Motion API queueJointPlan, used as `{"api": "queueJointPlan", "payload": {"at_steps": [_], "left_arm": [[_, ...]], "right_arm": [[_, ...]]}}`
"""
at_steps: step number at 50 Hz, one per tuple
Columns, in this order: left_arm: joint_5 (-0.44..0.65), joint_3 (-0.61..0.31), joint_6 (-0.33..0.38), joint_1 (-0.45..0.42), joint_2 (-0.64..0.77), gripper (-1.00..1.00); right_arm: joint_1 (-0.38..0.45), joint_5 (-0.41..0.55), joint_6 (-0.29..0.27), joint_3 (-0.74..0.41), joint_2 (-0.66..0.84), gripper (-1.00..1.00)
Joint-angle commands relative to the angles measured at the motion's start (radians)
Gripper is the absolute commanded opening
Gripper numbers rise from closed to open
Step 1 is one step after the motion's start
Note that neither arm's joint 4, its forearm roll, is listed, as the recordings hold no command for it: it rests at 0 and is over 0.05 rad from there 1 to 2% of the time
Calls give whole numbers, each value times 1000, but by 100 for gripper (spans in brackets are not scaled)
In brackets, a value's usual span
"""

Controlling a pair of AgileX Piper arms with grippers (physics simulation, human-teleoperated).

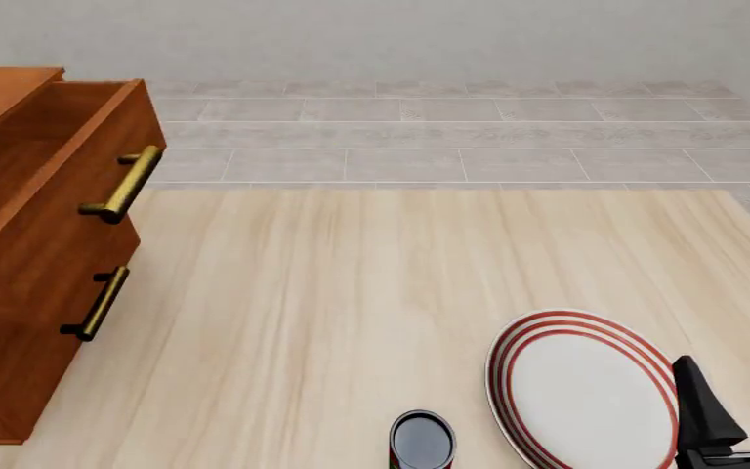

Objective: Put the bowl on top of the cabinet.

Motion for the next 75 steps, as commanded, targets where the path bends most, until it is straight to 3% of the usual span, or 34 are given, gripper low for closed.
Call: {"api": "queueJointPlan", "payload": {"at_steps": [1,40,49,54,75], "left_arm": [[-3,3,-2,37,-11,-100],[-23,62,-49,153,-6,-100],[-58,119,-59,163,-14,-100],[-38,98,-65,165,-8,-100],[-76,160,-83,173,-9,-100]], "right_arm": [[1,0,-2,0,0,100],[8,4,-13,0,0,100],[8,4,-12,0,0,100],[7,3,-11,0,0,100],[6,3,-8,0,0,100]]}}
